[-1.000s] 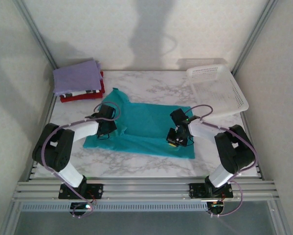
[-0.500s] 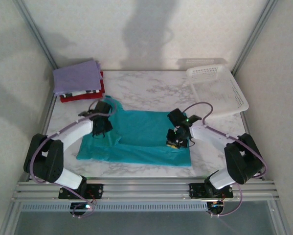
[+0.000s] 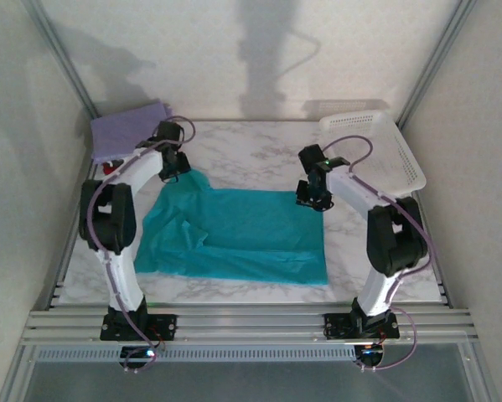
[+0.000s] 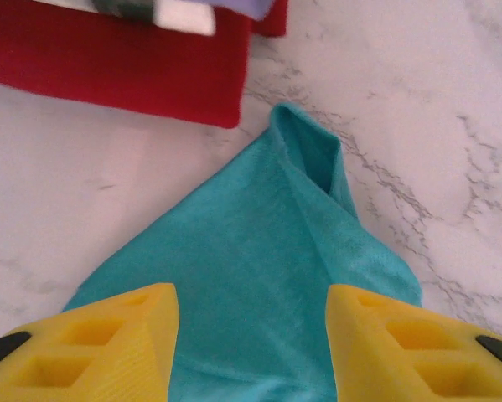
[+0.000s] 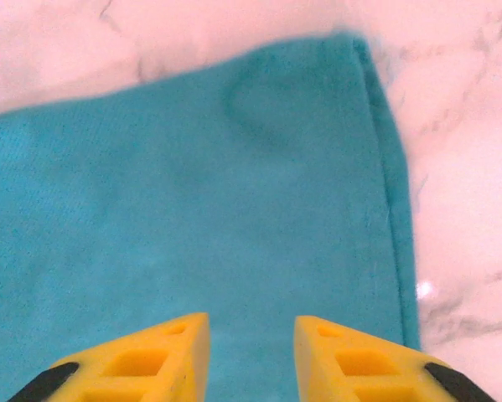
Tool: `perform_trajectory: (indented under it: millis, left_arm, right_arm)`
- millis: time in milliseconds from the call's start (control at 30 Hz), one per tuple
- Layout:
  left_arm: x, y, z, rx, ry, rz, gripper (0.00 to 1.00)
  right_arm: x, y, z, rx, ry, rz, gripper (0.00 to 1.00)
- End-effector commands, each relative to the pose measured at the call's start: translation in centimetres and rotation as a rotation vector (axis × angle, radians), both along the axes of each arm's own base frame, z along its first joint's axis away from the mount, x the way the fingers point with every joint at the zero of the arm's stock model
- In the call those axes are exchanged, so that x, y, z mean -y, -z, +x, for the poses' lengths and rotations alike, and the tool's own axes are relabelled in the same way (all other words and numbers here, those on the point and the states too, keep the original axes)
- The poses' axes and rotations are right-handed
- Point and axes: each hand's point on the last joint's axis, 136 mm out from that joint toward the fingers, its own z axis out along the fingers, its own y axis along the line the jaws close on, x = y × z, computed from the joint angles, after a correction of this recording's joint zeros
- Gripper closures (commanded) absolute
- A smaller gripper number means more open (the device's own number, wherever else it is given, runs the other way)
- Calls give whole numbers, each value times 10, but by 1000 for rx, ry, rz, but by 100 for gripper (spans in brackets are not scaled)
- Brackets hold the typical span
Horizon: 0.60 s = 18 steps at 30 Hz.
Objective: Fold and stack the t-shirts
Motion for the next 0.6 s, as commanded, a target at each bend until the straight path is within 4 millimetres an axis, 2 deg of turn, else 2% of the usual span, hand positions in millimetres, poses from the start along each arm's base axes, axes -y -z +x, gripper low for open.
perform_trajectory:
  millis: [0, 133, 300, 433, 567]
  left_arm:
    - [15, -3, 29, 49, 46, -42, 51]
    - [14, 16, 45, 30, 32, -35, 51]
    - [24, 32, 53, 22, 40, -80, 52]
    - [31, 40, 55, 18, 51, -119, 58]
    - [29, 49, 51, -3, 47, -110, 59]
  right_arm:
    - [19, 1, 11, -14, -29, -108, 67]
    - [26, 6, 21, -28, -22, -135, 66]
    - [29, 6, 28, -21, -19, -137, 66]
    - [29, 7, 31, -19, -21, -132, 65]
    - [33, 11, 38, -20, -3, -134, 65]
